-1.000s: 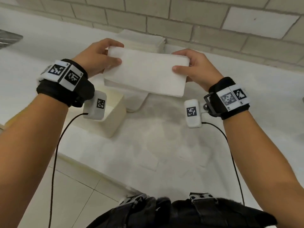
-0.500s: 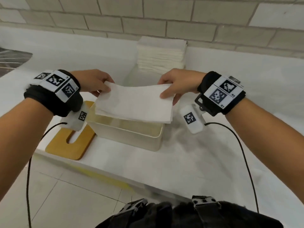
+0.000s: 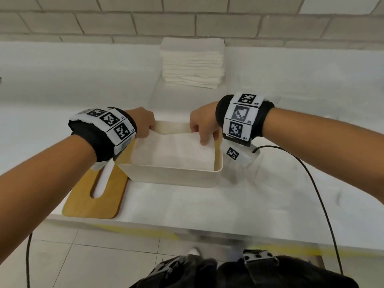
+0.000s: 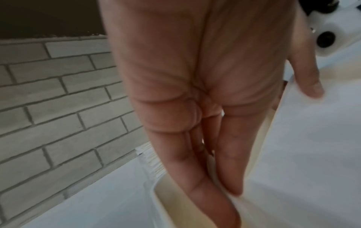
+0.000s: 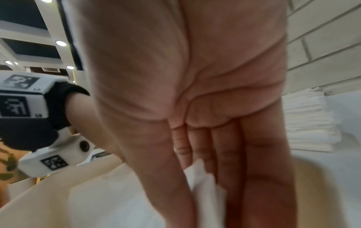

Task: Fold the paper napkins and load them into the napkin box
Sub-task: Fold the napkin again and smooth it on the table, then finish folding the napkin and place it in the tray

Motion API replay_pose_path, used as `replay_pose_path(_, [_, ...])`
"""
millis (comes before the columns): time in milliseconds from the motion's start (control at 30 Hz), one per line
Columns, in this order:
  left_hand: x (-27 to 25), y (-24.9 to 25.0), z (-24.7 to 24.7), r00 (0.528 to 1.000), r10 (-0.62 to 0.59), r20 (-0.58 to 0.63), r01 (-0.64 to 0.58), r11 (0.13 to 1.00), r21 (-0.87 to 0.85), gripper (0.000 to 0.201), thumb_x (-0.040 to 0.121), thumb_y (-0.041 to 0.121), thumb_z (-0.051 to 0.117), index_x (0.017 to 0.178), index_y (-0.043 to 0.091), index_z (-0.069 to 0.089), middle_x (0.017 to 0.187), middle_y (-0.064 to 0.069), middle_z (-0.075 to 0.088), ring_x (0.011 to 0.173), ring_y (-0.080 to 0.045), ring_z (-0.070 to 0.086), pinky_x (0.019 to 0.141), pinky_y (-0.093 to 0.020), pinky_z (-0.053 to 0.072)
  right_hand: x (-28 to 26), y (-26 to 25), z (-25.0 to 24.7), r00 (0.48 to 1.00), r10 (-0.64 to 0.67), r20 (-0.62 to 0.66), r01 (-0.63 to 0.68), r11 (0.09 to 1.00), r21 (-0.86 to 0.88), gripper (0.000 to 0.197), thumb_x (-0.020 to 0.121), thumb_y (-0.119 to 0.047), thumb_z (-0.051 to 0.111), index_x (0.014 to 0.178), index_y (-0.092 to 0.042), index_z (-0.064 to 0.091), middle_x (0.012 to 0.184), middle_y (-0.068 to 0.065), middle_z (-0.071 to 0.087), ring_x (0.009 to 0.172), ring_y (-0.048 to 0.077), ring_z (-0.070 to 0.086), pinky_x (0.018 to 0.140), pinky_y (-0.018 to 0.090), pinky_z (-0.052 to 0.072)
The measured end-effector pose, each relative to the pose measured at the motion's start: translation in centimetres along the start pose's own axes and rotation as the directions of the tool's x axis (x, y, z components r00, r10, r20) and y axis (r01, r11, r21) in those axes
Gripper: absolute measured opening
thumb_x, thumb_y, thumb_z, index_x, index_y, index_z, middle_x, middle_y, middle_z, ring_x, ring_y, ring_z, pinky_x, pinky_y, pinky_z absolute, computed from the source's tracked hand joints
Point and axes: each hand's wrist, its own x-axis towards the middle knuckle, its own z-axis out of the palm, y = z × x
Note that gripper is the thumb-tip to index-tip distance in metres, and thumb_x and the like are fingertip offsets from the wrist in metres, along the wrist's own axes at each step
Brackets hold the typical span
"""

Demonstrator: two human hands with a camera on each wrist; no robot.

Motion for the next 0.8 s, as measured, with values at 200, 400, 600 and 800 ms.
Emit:
replay_pose_path(200, [0.1,0.6,0.6,0.999,-0.032,-0.028,0.035,0.992,0.123,0.010,0.089,0.002,0.044,0.085,0.005,0.053,0.069,-0.001,0.042,0.080,-0.021,0.049,0.066,-0.026,0.039,0.7,-1.1,0.8,0.997,0.023,0.069,-0.009,0.981,-0.195,0.013,0.086,-0.011,0.064,0.083,-0.005,0.052,0.059,0.001,0.046,0.019,0.000,0.039,0.025,0.008,0.030])
replay_pose_path(400, [0.1,0.8,0.9,0.999,-0.036,0.024,0.032,0.986,0.166,0.037,0.088,0.001,0.047,0.057,0.012,0.029,0.061,-0.002,0.032,0.060,-0.016,0.037,0.054,-0.022,0.032,0.7,-0.7,0.7,0.996,0.039,0.082,-0.023,0.982,-0.188,0.010,0.086,-0.008,0.062,0.085,-0.004,0.053,0.028,-0.007,0.043,0.019,0.001,0.037,0.026,0.008,0.029])
replay_pose_path(600, [-0.2,1.3,1.1,0.997,-0.082,0.013,0.080,0.986,0.144,0.009,0.090,0.009,0.051,0.092,0.004,0.058,0.080,-0.005,0.050,0.069,-0.016,0.036,0.056,-0.022,0.037,0.7,-0.7,0.9,0.998,0.061,0.031,-0.057,0.990,-0.127,0.038,0.088,-0.015,0.063,0.123,0.001,0.056,0.065,-0.001,0.048,0.048,0.008,0.046,0.031,0.008,0.034])
replay_pose_path(800, [-1.6,1.7,0.2,0.998,-0.063,-0.027,0.066,0.994,0.093,0.033,0.093,0.024,0.054,0.123,0.010,0.057,0.117,-0.007,0.056,0.094,-0.022,0.056,0.076,-0.029,0.043,0.5,-0.4,1.4,0.998,0.043,-0.047,-0.046,0.997,-0.066,0.043,0.090,-0.028,0.061,0.125,-0.003,0.056,0.091,0.004,0.057,0.057,0.008,0.045,0.053,0.015,0.037])
